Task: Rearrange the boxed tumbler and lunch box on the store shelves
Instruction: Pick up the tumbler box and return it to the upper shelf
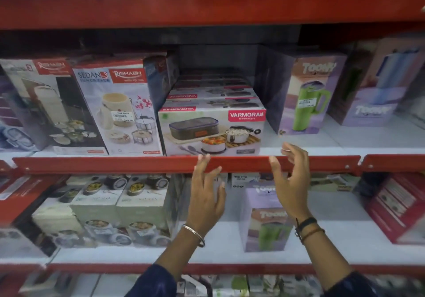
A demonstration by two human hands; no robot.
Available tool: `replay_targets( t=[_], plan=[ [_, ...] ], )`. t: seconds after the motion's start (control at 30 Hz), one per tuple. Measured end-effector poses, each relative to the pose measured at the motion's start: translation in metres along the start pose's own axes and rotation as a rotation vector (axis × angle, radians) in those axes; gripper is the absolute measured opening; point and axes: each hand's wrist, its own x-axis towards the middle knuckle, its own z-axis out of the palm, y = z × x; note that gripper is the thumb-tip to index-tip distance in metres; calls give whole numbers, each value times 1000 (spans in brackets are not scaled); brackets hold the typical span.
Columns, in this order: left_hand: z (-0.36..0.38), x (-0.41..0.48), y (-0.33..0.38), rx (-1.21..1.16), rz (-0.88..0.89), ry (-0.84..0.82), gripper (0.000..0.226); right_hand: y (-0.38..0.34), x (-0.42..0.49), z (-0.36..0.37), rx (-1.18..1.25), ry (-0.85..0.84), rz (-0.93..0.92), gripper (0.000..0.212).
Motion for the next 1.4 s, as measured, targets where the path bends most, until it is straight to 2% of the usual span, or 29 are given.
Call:
replay_targets(
  t=[0.07, 0.17, 0.27, 0.33, 0.43, 0.53, 0.57, 0.6, 0.73, 0.87, 1.03, 1.2, 1.4],
  plan=[
    [15, -25, 5, -25, -24, -79, 28, 20, -25, -18, 47, 48, 83, 35],
    [39, -60, 9, -112, -172, -228, 31, 58, -63, -40, 25, 89, 232, 32],
    [63, -84, 12, -236, -362, -442, 49, 95, -91, -50, 39, 80, 475, 19],
    [78, -94, 12, -272, -500, -530, 63, 114, -101, -51, 105, 12, 630, 19],
    [95, -108, 9, -281, -660, -644, 70, 136, -114, -51, 232, -157, 789, 29],
    [107, -117, 3, -272, -684, -719, 66, 142, -121, -52, 295, -268, 839, 59],
    [108, -118, 3, -281, -692, -708, 66, 143, -123, -53, 313, -288, 839, 72],
    [110, -120, 3, -285, -703, -690, 66, 144, -125, -55, 315, -306, 840, 74],
    [103, -123, 16, -261, -719, -611, 66, 139, -132, -70, 280, -339, 822, 39],
    [84, -133, 33, -310, -674, -501, 68, 117, -139, -86, 169, -348, 698, 33],
    [44, -122, 67, -421, -664, -298, 55, 73, -136, -105, 239, -277, 540, 29],
    [17, -80, 93, -345, -582, -128, 46, 34, -100, -112, 257, -129, 405, 22],
    [10, -44, 103, -361, -556, -73, 37, 17, -64, -117, 263, -52, 358, 21]
  ],
)
